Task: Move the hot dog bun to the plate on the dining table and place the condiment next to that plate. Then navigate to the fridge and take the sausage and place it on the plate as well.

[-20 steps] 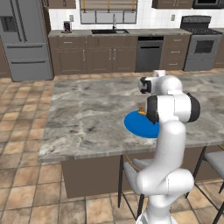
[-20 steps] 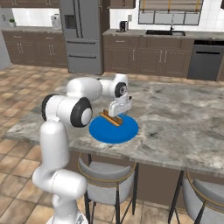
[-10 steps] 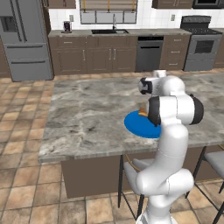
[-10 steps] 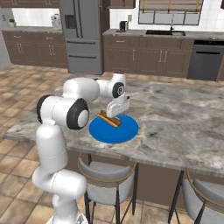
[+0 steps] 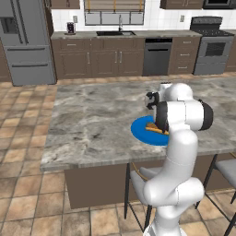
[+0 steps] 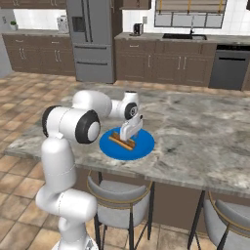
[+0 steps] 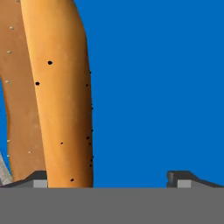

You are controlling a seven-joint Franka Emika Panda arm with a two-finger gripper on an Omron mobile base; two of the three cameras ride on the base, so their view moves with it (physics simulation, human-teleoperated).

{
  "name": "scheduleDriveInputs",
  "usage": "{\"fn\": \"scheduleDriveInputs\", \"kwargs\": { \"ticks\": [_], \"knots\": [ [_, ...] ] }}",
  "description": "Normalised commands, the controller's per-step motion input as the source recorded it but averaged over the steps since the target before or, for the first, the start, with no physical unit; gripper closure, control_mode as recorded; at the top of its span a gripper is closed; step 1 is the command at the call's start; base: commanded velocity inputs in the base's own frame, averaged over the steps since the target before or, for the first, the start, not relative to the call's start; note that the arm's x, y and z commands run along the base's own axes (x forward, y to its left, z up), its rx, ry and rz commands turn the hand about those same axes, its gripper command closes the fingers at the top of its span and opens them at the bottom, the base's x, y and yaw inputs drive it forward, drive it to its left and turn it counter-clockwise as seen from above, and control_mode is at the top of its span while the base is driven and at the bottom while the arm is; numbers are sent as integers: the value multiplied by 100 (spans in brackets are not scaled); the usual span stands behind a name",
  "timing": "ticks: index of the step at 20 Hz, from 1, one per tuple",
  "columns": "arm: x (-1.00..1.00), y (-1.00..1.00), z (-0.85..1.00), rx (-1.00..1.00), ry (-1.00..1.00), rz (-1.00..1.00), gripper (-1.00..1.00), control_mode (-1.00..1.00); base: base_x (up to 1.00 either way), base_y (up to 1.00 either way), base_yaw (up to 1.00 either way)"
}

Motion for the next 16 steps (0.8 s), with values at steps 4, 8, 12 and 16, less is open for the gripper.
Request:
{"fn": "scheduleDriveInputs", "kwargs": {
  "ticks": [4,8,12,16],
  "knots": [
    [1,0,-8,0,-7,9,-100,-100,0,0,0],
    [15,-4,-13,-4,-6,12,-100,-100,0,0,0],
    [32,-7,-18,-5,-14,13,-100,-100,0,0,0],
    [41,-11,-10,-2,-19,12,-100,-100,0,0,0]
  ]
}}
